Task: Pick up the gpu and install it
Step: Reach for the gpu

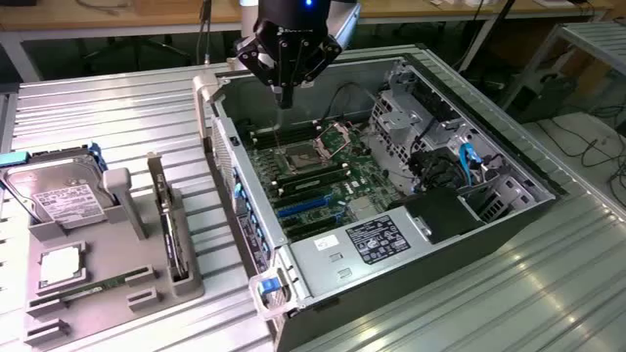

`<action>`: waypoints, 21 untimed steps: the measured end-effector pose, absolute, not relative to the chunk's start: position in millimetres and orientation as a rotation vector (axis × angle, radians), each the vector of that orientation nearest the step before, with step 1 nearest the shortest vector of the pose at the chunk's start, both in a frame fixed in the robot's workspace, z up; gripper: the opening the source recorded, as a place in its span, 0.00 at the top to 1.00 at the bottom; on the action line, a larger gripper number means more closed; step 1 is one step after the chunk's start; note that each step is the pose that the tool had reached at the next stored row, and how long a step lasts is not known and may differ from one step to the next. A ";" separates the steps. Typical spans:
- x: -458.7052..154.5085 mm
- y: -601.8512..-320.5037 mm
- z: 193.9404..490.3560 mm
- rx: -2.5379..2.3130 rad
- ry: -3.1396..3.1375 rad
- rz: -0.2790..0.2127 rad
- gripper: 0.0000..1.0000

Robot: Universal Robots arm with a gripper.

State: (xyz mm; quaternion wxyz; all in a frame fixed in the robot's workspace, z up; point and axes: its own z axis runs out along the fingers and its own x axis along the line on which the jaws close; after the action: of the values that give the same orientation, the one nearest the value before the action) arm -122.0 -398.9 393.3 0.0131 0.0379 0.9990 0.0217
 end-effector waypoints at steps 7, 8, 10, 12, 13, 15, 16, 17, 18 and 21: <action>-124.8 -399.5 393.3 0.118 3.112 0.068 0.89; -125.0 -399.5 393.3 0.118 3.113 0.068 0.89; -125.3 -399.6 393.3 0.118 3.113 0.068 0.89; -125.8 -399.7 393.3 0.118 3.112 0.068 0.89; -126.2 -399.8 393.3 0.118 3.112 0.068 0.89; -126.7 -399.9 393.3 0.118 3.113 0.068 0.89; -126.9 -399.9 393.3 0.118 3.113 0.068 0.89; -127.1 -400.0 393.3 0.118 3.113 0.068 0.89; -127.3 -400.0 393.3 0.118 3.112 0.068 0.89; -128.3 -400.2 393.3 0.118 3.112 0.068 0.89</action>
State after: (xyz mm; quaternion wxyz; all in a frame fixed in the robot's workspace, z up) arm -128.3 -400.2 393.3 0.0131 0.0379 0.9990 0.0217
